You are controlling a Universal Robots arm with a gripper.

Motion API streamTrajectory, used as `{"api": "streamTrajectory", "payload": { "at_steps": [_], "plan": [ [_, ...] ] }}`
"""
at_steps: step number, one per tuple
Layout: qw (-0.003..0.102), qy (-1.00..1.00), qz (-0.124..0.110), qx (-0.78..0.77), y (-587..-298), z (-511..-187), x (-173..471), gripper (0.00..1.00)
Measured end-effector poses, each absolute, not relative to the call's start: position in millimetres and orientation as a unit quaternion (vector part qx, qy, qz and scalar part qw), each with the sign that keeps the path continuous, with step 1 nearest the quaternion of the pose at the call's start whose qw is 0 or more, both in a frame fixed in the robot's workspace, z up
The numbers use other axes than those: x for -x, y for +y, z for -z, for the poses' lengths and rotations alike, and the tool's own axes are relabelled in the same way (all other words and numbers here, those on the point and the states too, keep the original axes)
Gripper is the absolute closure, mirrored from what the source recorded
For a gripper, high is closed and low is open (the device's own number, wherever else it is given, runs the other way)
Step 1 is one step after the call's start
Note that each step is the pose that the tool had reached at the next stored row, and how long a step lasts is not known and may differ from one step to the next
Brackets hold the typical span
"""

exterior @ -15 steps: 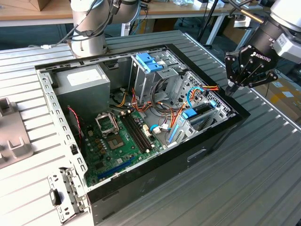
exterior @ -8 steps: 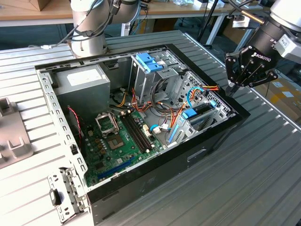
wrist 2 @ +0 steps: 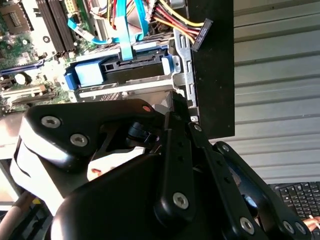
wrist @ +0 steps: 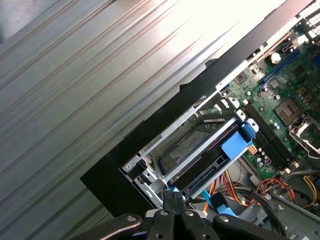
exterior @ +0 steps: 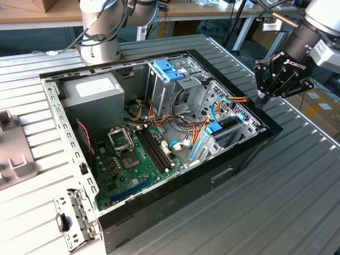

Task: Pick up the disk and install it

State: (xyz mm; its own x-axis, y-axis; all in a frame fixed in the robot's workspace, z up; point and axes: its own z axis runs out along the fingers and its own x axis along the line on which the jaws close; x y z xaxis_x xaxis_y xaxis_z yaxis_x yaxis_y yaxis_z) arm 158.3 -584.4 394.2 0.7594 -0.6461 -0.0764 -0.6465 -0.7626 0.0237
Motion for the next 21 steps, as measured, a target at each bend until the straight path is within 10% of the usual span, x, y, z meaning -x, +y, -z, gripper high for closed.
{"api": "streamTrajectory", "payload": {
  "at_steps": [19, 21],
  "plan": [
    [0.035, 0.344, -0.017, 0.938, -584.4, -392.3, -158.3, 0.89],
    [0.036, 0.343, -0.018, 0.938, -584.4, -392.3, -158.3, 0.76]
  ]
}}
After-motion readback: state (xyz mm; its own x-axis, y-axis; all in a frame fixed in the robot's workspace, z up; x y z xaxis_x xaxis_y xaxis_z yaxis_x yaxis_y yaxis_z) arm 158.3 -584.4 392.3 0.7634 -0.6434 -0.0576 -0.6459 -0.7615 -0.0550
